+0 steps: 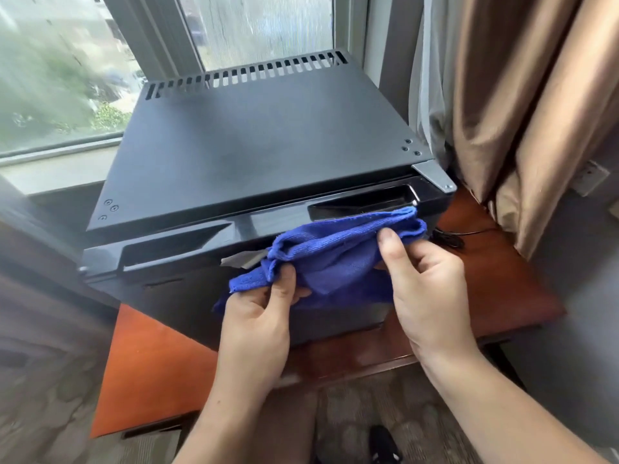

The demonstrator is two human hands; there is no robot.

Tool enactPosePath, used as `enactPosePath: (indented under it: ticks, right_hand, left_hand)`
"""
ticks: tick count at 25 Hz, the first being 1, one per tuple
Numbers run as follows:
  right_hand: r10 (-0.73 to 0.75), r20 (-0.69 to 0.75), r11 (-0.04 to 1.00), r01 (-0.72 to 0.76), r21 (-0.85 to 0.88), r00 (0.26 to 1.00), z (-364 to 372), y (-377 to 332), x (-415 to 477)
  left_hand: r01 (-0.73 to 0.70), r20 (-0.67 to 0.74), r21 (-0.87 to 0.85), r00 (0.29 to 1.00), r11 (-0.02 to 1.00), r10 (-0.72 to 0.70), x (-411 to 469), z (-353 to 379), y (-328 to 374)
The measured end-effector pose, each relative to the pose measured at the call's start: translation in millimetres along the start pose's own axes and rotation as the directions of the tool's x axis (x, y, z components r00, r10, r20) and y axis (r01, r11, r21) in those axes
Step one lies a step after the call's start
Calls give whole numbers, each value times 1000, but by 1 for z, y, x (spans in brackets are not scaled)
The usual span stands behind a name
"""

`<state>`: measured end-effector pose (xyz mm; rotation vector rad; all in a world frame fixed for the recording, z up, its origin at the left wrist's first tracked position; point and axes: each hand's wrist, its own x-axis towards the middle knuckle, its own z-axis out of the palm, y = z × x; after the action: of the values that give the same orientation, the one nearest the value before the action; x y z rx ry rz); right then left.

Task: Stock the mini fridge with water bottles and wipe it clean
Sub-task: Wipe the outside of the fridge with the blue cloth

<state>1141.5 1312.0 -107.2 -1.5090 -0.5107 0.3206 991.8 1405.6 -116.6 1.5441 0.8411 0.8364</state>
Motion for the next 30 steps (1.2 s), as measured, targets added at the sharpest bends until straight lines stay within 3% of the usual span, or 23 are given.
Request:
enactPosePath:
  ticks: [4,10,13,16,21,26,30]
  right_hand:
    - [-1,-89,999,-4,-50,996,-17,23,8]
    - [32,-78,998,-36,-51,996,-29,61,7]
    - [52,-64,991,-59,-118,997,-33,95,8]
    - [124,-38,977,-129,-170,992,-36,133,5]
    - [290,25,938,-279,-205,957,-37,172,-4]
    - [537,74,842,-527,-118,841,-37,222,-6]
    - [802,142,568,-815,116,580,-31,237,2]
  left_hand:
    - [31,64,43,997,999,-34,3,20,-13]
    - [162,141,31,976,986,-165,7,43,-65]
    - [177,171,121,966,977,-196,6,49,-92]
    - [172,205,211,955,962,-216,3,50,-126]
    - [269,206,217,927,938,-314,-1,62,-169]
    - [473,108,181,862,862,-496,-4,83,-221]
    - [724,-3,163,680,671,-733,-2,97,-242]
